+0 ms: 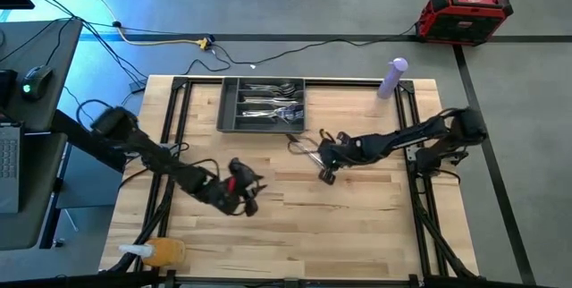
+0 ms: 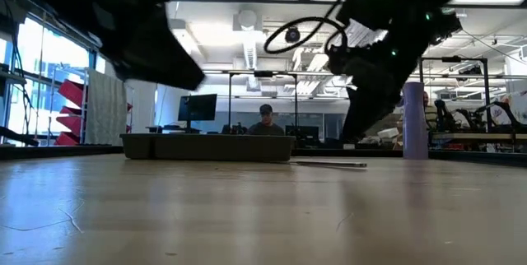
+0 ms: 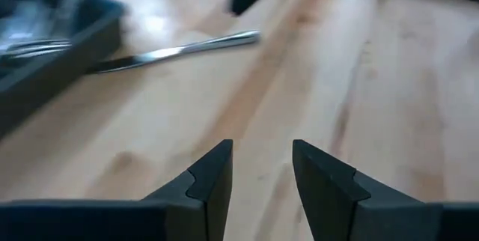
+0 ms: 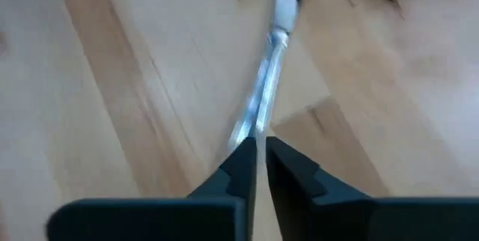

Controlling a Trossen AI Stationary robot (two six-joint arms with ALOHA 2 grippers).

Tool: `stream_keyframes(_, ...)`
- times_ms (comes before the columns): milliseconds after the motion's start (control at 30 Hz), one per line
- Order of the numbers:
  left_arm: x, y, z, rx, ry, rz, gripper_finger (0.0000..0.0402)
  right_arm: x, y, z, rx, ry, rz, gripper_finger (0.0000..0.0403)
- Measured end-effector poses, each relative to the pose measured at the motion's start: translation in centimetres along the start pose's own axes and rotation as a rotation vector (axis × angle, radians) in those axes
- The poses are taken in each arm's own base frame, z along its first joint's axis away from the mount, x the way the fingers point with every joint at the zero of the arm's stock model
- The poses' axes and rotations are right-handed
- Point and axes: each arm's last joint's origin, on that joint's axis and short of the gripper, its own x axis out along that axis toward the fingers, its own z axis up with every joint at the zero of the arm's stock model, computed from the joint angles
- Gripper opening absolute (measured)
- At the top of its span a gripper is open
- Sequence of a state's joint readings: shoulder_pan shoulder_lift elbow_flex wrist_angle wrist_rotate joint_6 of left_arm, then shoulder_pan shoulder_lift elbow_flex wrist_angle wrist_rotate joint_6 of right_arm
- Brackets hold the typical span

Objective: Sort silverware
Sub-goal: Put the silver knife into the organizing bin

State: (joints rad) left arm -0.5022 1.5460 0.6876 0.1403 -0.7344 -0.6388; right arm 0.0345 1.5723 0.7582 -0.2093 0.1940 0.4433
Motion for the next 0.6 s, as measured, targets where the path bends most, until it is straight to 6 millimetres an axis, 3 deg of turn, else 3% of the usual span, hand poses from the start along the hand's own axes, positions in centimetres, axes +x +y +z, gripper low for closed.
stream_keyframes(133,3.1,0.4,-0.6,-0.012,0.061,-0.065,0.0119,1.8,-1.8,-2.1,0.118,-0.050,0.134,0.0071)
stream_keyframes(267,5.4,1.3,-0.6,-0.036,0.145,-0.100,0.0119,2.8,-1.8,-3.0,0.136,-0.080,0.225,0.0108)
stream_keyframes(433,7.2,2.0,-0.5,-0.017,0.197,-0.117,0.0119,3.5,1.9,-3.4,0.048,-0.065,0.331,0.0121)
stream_keyframes(600,8.2,2.8,-0.8,-0.011,0.252,-0.113,0.0119,3.2,5.2,-3.5,-0.036,-0.046,0.314,0.0122)
